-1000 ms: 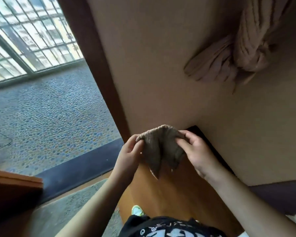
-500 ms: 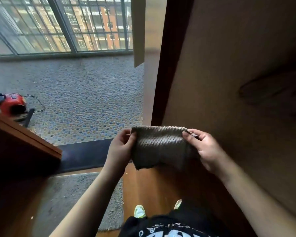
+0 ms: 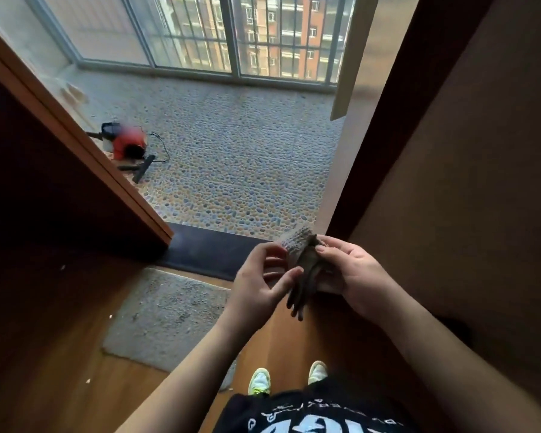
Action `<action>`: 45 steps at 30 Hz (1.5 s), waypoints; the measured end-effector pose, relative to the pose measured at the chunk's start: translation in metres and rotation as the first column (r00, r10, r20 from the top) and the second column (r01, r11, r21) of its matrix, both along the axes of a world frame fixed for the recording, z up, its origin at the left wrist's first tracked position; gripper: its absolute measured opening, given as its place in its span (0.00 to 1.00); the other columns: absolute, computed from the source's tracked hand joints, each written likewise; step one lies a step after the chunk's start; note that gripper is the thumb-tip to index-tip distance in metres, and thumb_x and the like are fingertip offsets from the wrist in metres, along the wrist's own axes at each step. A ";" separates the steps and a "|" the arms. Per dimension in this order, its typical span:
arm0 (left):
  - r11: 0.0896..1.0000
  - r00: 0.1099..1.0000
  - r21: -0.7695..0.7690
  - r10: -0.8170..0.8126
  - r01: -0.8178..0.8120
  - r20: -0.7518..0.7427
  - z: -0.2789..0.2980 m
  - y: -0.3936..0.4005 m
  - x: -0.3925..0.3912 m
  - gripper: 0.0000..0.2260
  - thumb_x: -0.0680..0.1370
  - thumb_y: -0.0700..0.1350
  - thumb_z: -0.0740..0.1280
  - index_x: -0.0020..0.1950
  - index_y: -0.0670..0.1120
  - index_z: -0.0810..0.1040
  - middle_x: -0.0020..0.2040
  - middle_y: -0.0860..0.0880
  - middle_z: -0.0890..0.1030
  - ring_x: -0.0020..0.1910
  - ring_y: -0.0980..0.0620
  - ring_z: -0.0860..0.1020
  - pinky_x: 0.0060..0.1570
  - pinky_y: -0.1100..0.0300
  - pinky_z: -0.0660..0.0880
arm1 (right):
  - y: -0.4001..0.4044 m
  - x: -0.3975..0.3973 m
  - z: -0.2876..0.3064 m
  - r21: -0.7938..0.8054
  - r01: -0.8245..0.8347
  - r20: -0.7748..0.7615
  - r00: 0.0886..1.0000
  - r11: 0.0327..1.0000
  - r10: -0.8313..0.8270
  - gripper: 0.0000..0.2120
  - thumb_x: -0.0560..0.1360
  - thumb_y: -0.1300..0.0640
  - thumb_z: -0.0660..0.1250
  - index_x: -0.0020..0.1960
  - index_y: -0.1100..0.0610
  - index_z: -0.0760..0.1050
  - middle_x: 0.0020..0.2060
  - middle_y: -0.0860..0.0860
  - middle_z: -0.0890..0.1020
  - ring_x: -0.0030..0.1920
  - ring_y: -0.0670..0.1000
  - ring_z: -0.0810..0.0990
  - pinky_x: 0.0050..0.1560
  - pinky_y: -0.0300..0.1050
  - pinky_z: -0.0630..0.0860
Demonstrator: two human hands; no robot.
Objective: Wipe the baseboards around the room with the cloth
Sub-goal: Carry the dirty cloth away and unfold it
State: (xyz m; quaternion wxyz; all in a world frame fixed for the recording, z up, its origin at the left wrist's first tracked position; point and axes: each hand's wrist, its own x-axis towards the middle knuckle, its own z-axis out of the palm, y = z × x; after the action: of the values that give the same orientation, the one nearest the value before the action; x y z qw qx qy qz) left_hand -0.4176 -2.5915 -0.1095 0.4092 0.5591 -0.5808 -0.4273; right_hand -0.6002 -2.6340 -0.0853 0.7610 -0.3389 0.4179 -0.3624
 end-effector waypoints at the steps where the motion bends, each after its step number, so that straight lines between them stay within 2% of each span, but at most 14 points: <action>1: 0.999 0.999 0.004 0.035 -0.035 0.006 -0.002 0.001 -0.002 0.14 0.75 0.52 0.73 0.57 0.57 0.73 0.52 0.57 0.80 0.54 0.62 0.80 0.50 0.67 0.78 | -0.003 0.002 0.000 0.009 -0.023 0.005 1.000 1.000 0.023 0.14 0.80 0.61 0.61 0.53 0.50 0.85 0.47 0.55 0.86 0.44 0.52 0.86 0.45 0.49 0.84; 3: 0.993 0.993 -0.007 0.120 -0.120 0.022 -0.006 0.005 -0.004 0.14 0.76 0.46 0.74 0.58 0.53 0.74 0.53 0.55 0.80 0.53 0.61 0.81 0.52 0.64 0.79 | -0.009 0.005 -0.002 0.015 -0.081 0.002 0.997 0.997 0.081 0.17 0.81 0.63 0.59 0.51 0.49 0.85 0.45 0.54 0.86 0.41 0.50 0.86 0.39 0.43 0.82; 7: 0.959 0.949 -0.083 0.281 -0.271 0.146 -0.011 0.016 0.000 0.11 0.77 0.44 0.72 0.58 0.50 0.76 0.50 0.56 0.82 0.50 0.61 0.81 0.50 0.62 0.80 | -0.015 0.014 -0.010 0.004 -0.193 0.009 0.981 0.981 0.193 0.14 0.81 0.63 0.59 0.56 0.55 0.83 0.48 0.55 0.86 0.45 0.51 0.85 0.43 0.41 0.81; 12: 0.933 0.899 -0.086 0.361 -0.351 0.247 -0.011 0.038 0.016 0.08 0.78 0.46 0.71 0.55 0.56 0.78 0.45 0.59 0.82 0.46 0.62 0.82 0.42 0.65 0.80 | -0.015 0.030 -0.025 -0.026 -0.306 -0.008 0.952 0.952 0.306 0.13 0.81 0.65 0.60 0.56 0.55 0.82 0.49 0.56 0.85 0.49 0.53 0.84 0.47 0.43 0.81; 16: 0.890 0.876 0.001 0.450 -0.457 0.173 -0.007 0.060 0.041 0.08 0.78 0.51 0.68 0.54 0.63 0.75 0.45 0.59 0.81 0.44 0.59 0.81 0.39 0.62 0.81 | -0.009 0.041 -0.037 -0.054 -0.452 -0.089 0.890 0.890 0.446 0.15 0.81 0.65 0.62 0.55 0.49 0.83 0.51 0.56 0.85 0.50 0.53 0.84 0.48 0.45 0.80; 21: 0.735 0.729 0.001 0.672 -0.678 0.132 -0.010 0.097 0.074 0.07 0.77 0.53 0.62 0.53 0.62 0.74 0.43 0.60 0.79 0.41 0.58 0.78 0.43 0.58 0.76 | 0.010 0.066 -0.046 -0.217 -0.644 -0.395 0.745 0.734 0.537 0.09 0.79 0.57 0.68 0.54 0.45 0.82 0.47 0.49 0.86 0.50 0.50 0.84 0.50 0.47 0.81; 23: 0.685 0.680 -0.009 0.724 -0.728 0.121 -0.008 0.111 0.088 0.07 0.76 0.53 0.62 0.52 0.63 0.74 0.42 0.59 0.78 0.40 0.58 0.76 0.42 0.60 0.74 | 0.018 0.076 -0.048 -0.301 -0.708 -0.543 0.678 0.639 0.496 0.05 0.76 0.54 0.71 0.49 0.43 0.81 0.42 0.42 0.85 0.46 0.44 0.83 0.49 0.44 0.80; 26: 0.635 0.632 -0.013 0.770 -0.772 0.089 -0.003 0.134 0.110 0.07 0.76 0.51 0.63 0.51 0.63 0.76 0.41 0.59 0.79 0.40 0.60 0.77 0.40 0.64 0.74 | 0.031 0.096 -0.046 -0.387 -0.786 -0.660 0.602 0.483 0.450 0.07 0.74 0.54 0.74 0.42 0.42 0.79 0.36 0.37 0.82 0.39 0.39 0.79 0.43 0.37 0.75; 31: 0.623 0.622 0.006 0.781 -0.783 0.066 0.002 0.175 0.151 0.10 0.80 0.44 0.66 0.50 0.60 0.79 0.44 0.55 0.83 0.43 0.57 0.80 0.44 0.59 0.77 | 0.060 0.142 -0.049 -0.362 -0.855 -0.724 0.509 0.372 0.465 0.09 0.71 0.54 0.77 0.43 0.41 0.80 0.36 0.38 0.82 0.39 0.37 0.80 0.42 0.32 0.74; 34: 0.632 0.628 -0.027 0.773 -0.775 0.091 0.010 0.200 0.178 0.11 0.80 0.43 0.66 0.50 0.61 0.79 0.45 0.57 0.83 0.45 0.56 0.81 0.45 0.62 0.76 | 0.090 0.183 -0.053 -0.282 -0.902 -0.690 0.427 0.327 0.584 0.10 0.69 0.52 0.78 0.46 0.44 0.80 0.40 0.42 0.84 0.41 0.40 0.82 0.45 0.36 0.79; 36: 0.661 0.656 -0.036 0.748 -0.749 0.099 0.016 0.221 0.196 0.08 0.81 0.46 0.64 0.52 0.60 0.78 0.45 0.54 0.83 0.45 0.49 0.80 0.45 0.55 0.76 | 0.112 0.214 -0.058 -0.273 -0.886 -0.676 0.454 0.374 0.580 0.12 0.69 0.51 0.78 0.51 0.47 0.80 0.43 0.45 0.83 0.44 0.44 0.82 0.48 0.39 0.80; 39: 0.736 0.732 0.025 0.668 -0.676 0.136 0.024 0.254 0.224 0.06 0.81 0.50 0.64 0.54 0.60 0.77 0.44 0.48 0.82 0.46 0.41 0.79 0.46 0.47 0.76 | 0.139 0.262 -0.058 -0.386 -0.814 -0.748 0.551 0.433 0.369 0.23 0.70 0.50 0.77 0.62 0.48 0.73 0.51 0.45 0.77 0.49 0.45 0.77 0.50 0.38 0.77; 42: 0.792 0.785 0.052 0.592 -0.609 0.182 0.034 0.286 0.248 0.08 0.82 0.47 0.65 0.53 0.62 0.77 0.45 0.54 0.81 0.44 0.53 0.80 0.44 0.60 0.77 | 0.163 0.311 -0.053 -0.418 -0.878 -0.794 0.477 0.232 0.376 0.35 0.72 0.52 0.76 0.74 0.46 0.65 0.67 0.49 0.68 0.65 0.48 0.69 0.65 0.46 0.70; 45: 0.800 0.791 0.063 0.574 -0.597 0.211 0.044 0.317 0.272 0.09 0.82 0.48 0.65 0.54 0.64 0.76 0.46 0.55 0.82 0.47 0.55 0.79 0.45 0.62 0.77 | 0.184 0.358 -0.053 -0.371 -0.925 -0.890 0.327 -0.086 0.318 0.20 0.74 0.50 0.73 0.65 0.48 0.76 0.72 0.51 0.67 0.73 0.55 0.63 0.72 0.59 0.63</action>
State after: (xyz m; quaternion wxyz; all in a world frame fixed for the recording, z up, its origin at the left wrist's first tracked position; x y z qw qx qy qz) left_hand -0.1451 -2.2748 -0.0656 0.4307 0.7728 -0.3852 -0.2623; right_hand -0.2422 -2.4504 -0.1379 0.3509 -0.9297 0.1063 0.0348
